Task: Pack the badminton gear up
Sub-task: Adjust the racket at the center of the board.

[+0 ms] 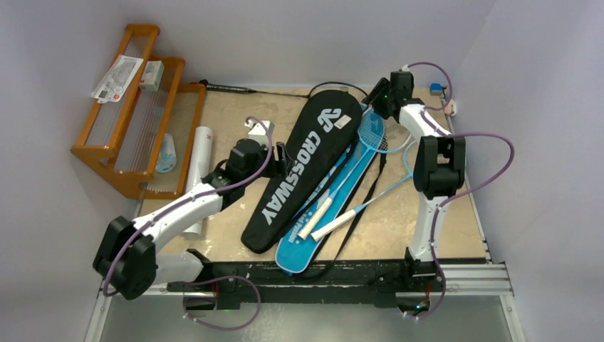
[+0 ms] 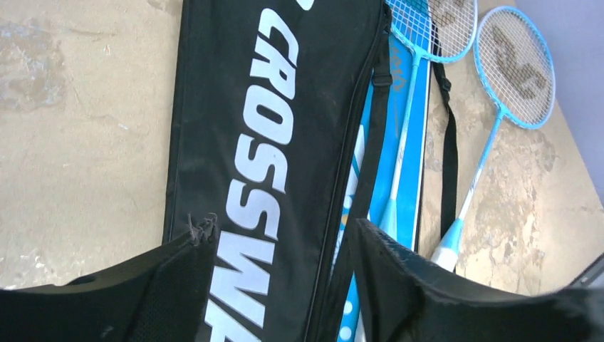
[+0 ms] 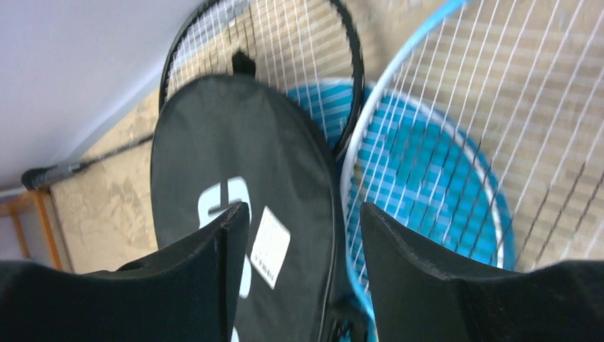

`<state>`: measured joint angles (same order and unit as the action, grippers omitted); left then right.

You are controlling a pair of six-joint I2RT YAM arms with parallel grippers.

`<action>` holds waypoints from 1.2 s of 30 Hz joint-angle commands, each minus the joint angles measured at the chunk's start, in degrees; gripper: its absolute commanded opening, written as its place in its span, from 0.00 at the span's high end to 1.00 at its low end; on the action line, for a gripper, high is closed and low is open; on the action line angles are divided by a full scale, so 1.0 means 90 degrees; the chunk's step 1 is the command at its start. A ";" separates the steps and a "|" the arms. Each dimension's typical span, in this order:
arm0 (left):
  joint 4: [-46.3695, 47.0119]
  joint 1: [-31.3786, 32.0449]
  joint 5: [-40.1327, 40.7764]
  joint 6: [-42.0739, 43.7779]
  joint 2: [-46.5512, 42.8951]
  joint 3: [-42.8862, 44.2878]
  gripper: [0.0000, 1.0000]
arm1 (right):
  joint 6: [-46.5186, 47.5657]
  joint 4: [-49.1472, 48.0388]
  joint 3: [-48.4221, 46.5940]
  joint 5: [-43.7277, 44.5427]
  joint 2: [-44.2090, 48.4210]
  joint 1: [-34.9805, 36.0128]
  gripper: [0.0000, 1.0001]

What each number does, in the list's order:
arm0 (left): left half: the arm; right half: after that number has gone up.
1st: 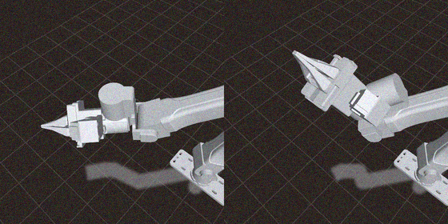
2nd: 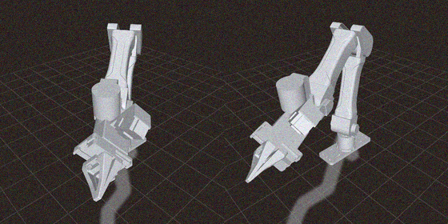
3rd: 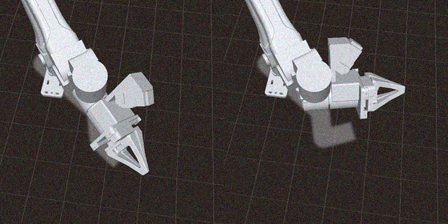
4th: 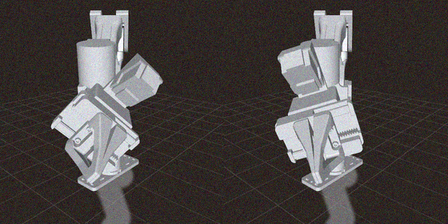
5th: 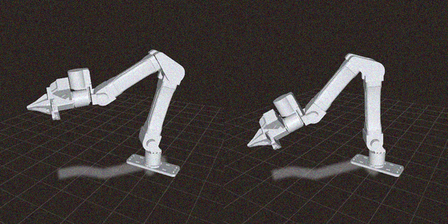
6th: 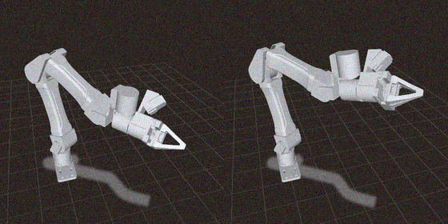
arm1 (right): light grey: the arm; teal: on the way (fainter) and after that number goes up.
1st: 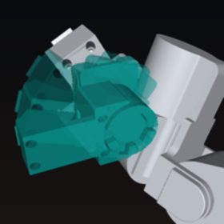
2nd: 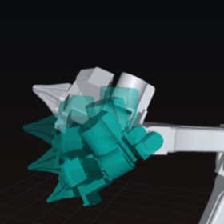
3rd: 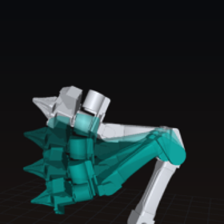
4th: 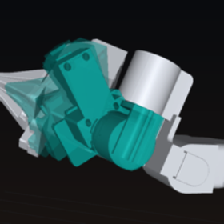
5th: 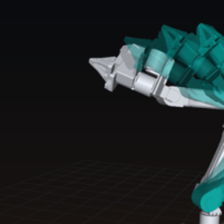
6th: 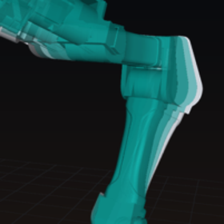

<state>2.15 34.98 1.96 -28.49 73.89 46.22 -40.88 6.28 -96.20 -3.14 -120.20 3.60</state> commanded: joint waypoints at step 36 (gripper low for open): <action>-0.0729 -0.0015 -0.0649 0.0348 -0.1267 -0.0653 0.28 | 0.1461 0.0273 -0.3656 -0.0689 -0.2878 -0.0478 0.49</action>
<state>-5.48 34.94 -2.26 -26.70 62.37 37.89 -29.93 4.71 -131.74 -14.96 -151.30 -1.21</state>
